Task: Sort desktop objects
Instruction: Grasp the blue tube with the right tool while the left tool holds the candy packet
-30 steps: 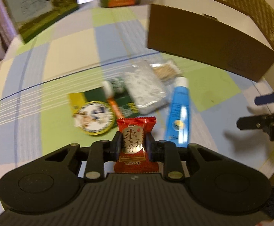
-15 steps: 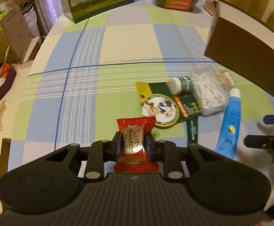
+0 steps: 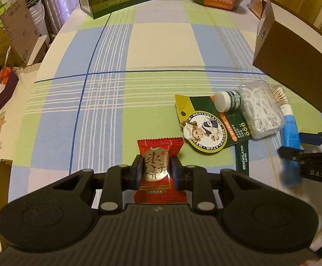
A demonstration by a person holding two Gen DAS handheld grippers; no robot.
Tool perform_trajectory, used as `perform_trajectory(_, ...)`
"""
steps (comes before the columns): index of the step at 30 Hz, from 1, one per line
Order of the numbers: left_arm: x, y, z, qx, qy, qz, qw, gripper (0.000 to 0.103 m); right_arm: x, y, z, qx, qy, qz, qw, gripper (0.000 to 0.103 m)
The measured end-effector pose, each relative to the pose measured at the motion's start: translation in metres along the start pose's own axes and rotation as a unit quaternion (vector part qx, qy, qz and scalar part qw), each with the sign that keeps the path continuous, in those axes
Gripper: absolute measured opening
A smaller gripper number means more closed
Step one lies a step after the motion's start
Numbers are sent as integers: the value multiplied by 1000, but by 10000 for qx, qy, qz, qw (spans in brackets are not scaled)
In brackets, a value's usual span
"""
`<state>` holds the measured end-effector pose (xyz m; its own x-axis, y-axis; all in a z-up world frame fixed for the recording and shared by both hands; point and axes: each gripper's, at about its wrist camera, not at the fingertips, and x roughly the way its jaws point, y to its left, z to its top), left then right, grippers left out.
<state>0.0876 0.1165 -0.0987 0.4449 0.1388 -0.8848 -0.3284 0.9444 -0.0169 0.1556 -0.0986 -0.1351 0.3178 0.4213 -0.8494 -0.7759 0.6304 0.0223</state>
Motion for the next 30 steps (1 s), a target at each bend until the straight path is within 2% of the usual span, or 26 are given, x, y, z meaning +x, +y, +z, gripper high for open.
perform_trajectory(5, 4, -1, 4, 5, 8, -64, 10000, 22, -4, -24, -4, 55, 125, -76, 9999, 38)
perform_trajectory(7, 5, -1, 7, -4, 10, -85, 10000, 22, -4, -29, -4, -17, 64, 30, 10000, 43)
perform_trajectory(9, 6, -1, 8, -21, 15, -98, 9999, 22, -1, -28, -2, -80, 29, -7, 10000, 53)
perform_trajectory(17, 8, -1, 12, -28, 37, -85, 10000, 22, 17, -24, 18, -182, -194, 54, 9996, 53)
perform_trajectory(19, 8, -2, 14, -24, 26, -76, 10000, 22, 18, -24, 21, -175, -198, 77, 9996, 52)
perform_trajectory(20, 7, -3, 14, -24, 22, -80, 10000, 22, 19, -24, 22, -184, -185, 71, 9996, 47)
perform_trajectory(21, 7, -4, 15, -20, 13, -85, 10000, 22, 18, -23, 22, -212, -174, 82, 9996, 37)
perform_trajectory(22, 7, -5, 15, -10, 5, -87, 10000, 22, 17, -22, 23, -253, -168, 104, 9995, 31)
perform_trajectory(30, 3, -20, 18, 106, -44, -187, 9998, 22, 4, -26, 8, -254, -41, 187, 9995, 28)
